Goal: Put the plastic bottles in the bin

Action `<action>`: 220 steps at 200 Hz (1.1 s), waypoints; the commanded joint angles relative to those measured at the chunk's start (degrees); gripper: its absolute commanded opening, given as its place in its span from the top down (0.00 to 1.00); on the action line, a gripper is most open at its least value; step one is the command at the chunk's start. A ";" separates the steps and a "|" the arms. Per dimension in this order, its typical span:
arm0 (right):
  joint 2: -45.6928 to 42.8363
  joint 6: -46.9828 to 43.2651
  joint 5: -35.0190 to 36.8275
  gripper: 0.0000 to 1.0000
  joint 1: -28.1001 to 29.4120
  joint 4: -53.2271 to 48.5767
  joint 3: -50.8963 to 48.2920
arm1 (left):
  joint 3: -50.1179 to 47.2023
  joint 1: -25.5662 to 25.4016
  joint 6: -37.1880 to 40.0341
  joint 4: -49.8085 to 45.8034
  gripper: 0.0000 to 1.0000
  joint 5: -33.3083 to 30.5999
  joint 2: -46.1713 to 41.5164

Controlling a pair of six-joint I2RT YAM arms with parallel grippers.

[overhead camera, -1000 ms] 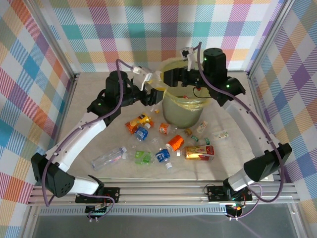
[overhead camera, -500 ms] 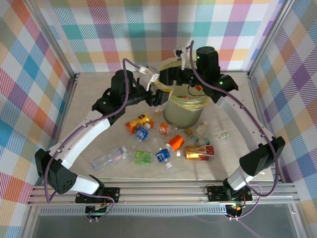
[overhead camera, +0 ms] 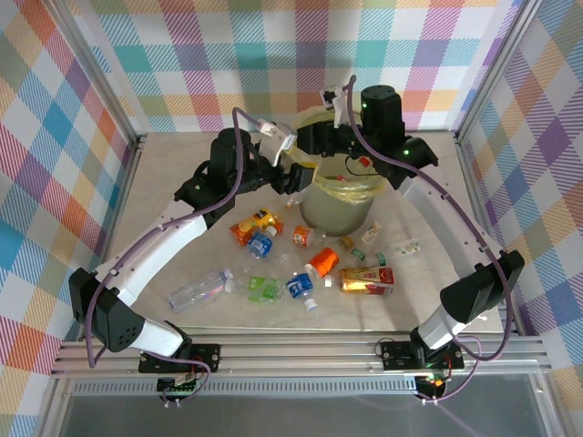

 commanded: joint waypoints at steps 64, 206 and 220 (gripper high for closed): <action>-0.65 -0.38 6.31 0.95 0.27 -0.90 3.75 | 0.56 -0.68 1.43 2.20 0.00 -1.60 -3.23; 6.68 -1.47 12.81 1.00 -5.11 -8.95 27.03 | -14.01 -0.55 -3.87 0.80 0.00 -26.27 -23.36; 6.93 -1.02 13.33 1.00 -6.65 -9.55 26.80 | -14.81 -0.54 -5.55 -0.71 0.00 -29.58 -24.22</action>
